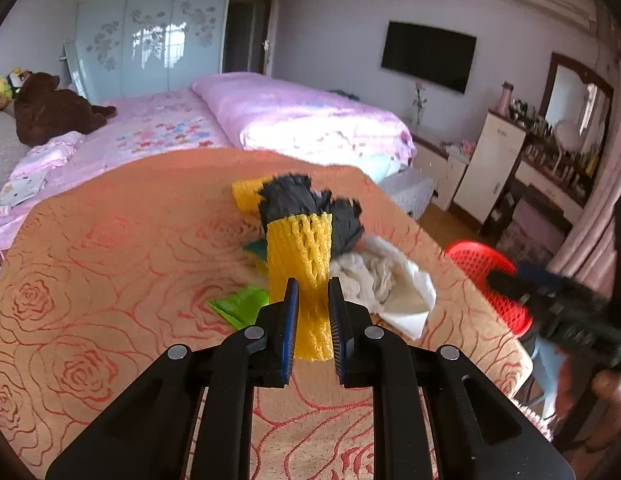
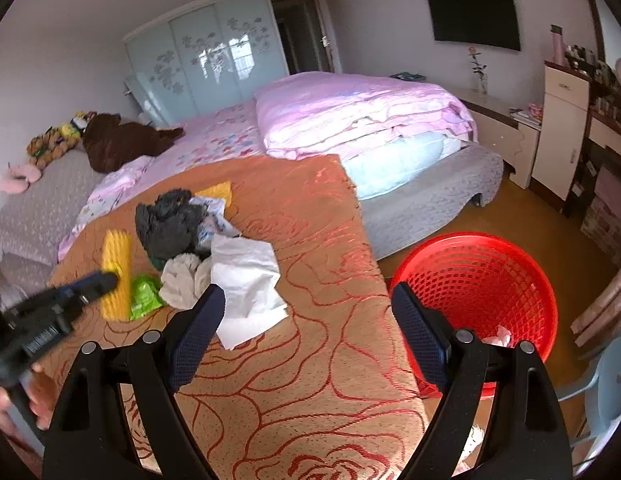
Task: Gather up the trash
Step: 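Grasp the yellow foam net with the left tool while the right tool grasps a white tissue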
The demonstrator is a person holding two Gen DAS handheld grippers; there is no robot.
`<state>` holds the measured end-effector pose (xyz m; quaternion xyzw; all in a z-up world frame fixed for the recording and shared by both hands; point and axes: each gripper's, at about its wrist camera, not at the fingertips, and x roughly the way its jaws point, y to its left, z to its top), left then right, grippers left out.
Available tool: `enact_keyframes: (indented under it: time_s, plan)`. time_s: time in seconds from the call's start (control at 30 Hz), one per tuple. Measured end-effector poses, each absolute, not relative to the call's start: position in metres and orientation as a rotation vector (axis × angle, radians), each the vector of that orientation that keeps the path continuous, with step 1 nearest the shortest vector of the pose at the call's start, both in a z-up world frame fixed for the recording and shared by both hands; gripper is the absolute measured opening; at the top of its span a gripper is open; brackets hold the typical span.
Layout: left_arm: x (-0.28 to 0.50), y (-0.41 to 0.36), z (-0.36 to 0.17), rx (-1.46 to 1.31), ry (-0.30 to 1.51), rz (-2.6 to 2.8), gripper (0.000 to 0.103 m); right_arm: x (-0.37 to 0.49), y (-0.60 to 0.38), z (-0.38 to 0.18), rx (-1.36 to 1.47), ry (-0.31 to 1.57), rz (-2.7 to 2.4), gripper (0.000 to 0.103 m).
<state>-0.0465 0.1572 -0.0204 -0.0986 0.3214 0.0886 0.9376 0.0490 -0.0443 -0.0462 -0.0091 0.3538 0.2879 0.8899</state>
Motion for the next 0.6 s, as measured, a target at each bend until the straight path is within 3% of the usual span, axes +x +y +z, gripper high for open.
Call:
enact_keyframes:
  time_s: [0.47, 0.53, 0.6]
  plan:
    - [-0.05, 0.163, -0.011, -0.227, 0.625, 0.185, 0.014, 0.074, 0.011, -0.08, -0.159, 0.835, 0.717, 0.082]
    - [-0.05, 0.162, -0.012, -0.228, 0.626, 0.186, 0.014, 0.077, 0.015, -0.083, -0.163, 0.854, 0.738, 0.078]
    - [-0.051, 0.162, -0.013, -0.23, 0.627, 0.186, 0.014, 0.076, 0.021, -0.086, -0.182, 0.867, 0.76, 0.065]
